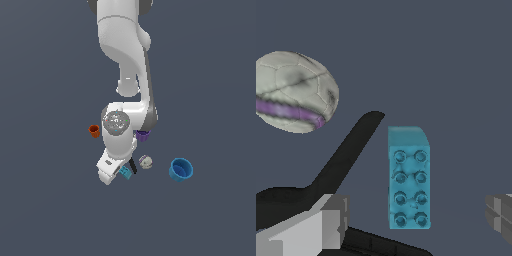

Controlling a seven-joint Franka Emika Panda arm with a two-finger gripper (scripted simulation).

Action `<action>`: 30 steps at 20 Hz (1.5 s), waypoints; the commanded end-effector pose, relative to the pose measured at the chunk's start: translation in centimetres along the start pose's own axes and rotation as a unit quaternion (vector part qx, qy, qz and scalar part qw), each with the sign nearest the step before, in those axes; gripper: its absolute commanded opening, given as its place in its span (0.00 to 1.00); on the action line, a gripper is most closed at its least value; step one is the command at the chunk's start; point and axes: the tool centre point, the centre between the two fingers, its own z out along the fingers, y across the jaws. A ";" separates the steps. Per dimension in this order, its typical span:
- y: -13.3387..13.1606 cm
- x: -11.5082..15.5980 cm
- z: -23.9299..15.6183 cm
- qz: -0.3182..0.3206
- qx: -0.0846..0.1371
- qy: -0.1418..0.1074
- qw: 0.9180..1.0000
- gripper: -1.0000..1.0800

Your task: Pick up a designated object from a clutter of objects.

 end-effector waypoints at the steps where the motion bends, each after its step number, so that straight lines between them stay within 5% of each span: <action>1: 0.0 0.0 0.5 0.000 0.000 0.000 1.000 0.96; 14: 0.0 0.0 5.0 -0.002 0.000 0.000 1.000 0.96; 15: 0.0 0.0 5.0 -0.002 0.000 0.000 1.000 0.00; 30: 0.5 -0.1 3.4 -0.002 -0.008 0.003 1.000 0.00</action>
